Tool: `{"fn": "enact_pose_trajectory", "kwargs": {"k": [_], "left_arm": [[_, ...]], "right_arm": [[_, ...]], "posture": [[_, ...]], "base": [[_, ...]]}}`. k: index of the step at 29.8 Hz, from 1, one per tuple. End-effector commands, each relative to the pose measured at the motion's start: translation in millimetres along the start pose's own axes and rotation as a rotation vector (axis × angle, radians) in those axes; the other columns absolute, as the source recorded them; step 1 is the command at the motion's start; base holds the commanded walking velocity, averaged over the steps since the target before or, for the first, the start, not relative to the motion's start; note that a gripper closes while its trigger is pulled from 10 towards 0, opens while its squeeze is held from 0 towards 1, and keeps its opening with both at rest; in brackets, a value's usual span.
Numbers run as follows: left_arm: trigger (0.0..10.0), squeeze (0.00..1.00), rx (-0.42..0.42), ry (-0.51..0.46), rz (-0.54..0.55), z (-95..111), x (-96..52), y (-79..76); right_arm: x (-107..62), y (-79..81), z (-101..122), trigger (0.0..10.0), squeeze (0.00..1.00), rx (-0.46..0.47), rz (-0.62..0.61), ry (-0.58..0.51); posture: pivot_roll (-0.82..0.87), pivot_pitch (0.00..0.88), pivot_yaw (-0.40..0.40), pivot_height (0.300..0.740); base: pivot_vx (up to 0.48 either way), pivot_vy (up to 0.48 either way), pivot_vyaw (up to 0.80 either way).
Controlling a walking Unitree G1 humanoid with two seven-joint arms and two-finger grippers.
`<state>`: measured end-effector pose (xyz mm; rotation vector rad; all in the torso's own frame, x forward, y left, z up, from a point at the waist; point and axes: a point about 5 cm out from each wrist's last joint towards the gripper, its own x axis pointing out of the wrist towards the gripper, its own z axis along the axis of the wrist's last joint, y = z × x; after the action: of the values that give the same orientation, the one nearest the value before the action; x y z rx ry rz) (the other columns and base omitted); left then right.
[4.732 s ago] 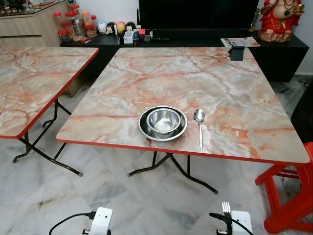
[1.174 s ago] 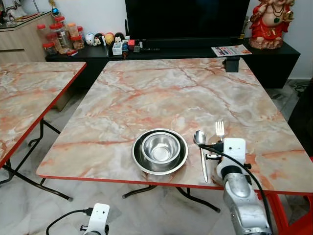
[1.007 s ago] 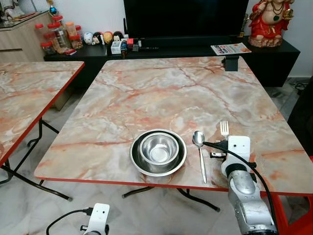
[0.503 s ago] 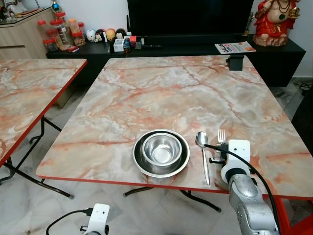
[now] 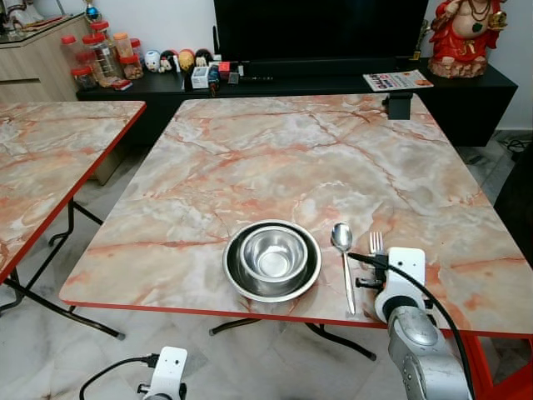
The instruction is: Setting the table
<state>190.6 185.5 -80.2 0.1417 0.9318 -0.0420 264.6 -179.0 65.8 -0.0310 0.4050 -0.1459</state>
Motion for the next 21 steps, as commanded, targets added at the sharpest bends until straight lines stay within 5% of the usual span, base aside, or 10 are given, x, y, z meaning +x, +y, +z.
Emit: {"fn": "enact_pose_trajectory", "kwargs": {"k": [1, 21], "left_arm": [[10.0, 0.00, 0.010, 0.016, 0.001, -2.2, -0.3, 2.1], [10.0, 0.00, 0.013, 0.019, -0.003, -2.5, -0.4, 3.3]], "right_arm": [[0.8, 3.5, 6.0, 10.0, 0.00, 0.006, 0.008, -0.015], [8.1, -0.3, 6.8, 10.0, 0.00, -0.008, -0.009, -0.029]], "posture": [[-0.14, 0.000, 0.065, 0.740], [-0.13, 0.000, 0.069, 0.740]], "base": [[0.000, 0.000, 0.00], [0.000, 0.000, 0.00]]}}
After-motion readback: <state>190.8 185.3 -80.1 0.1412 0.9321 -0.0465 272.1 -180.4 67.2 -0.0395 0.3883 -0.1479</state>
